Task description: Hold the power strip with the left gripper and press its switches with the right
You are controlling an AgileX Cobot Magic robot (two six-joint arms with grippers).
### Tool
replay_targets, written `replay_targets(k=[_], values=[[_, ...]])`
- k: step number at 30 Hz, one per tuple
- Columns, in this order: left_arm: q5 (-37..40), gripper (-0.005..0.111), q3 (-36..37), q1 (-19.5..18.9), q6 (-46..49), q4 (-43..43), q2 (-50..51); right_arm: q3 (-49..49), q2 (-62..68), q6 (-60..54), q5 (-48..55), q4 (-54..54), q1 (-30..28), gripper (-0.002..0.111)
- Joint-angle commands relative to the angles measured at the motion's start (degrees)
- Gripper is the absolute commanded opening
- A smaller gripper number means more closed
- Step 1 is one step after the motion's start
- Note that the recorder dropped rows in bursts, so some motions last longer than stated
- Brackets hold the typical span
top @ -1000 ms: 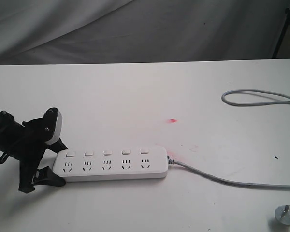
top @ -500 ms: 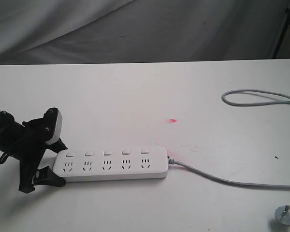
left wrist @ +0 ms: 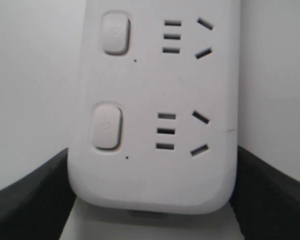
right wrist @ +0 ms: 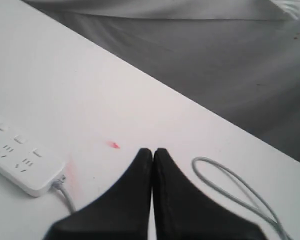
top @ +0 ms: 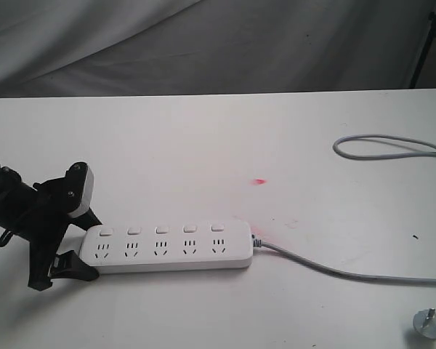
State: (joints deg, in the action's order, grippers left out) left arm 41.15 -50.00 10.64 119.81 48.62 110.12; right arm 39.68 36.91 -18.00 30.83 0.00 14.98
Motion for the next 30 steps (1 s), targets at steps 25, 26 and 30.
replay_targets(k=[25,26,30], values=[[-0.4,0.067,-0.3,0.3,0.2,0.5,0.2,25.1,44.2,-12.1,12.9,17.2,18.8,0.0],[-0.4,0.067,-0.3,0.3,0.2,0.5,0.2,26.2,45.9,-15.6,12.9,19.1,18.6,0.0],[-0.4,0.067,-0.3,0.3,0.2,0.5,0.2,32.6,57.5,-35.4,12.9,29.5,16.8,0.0]])
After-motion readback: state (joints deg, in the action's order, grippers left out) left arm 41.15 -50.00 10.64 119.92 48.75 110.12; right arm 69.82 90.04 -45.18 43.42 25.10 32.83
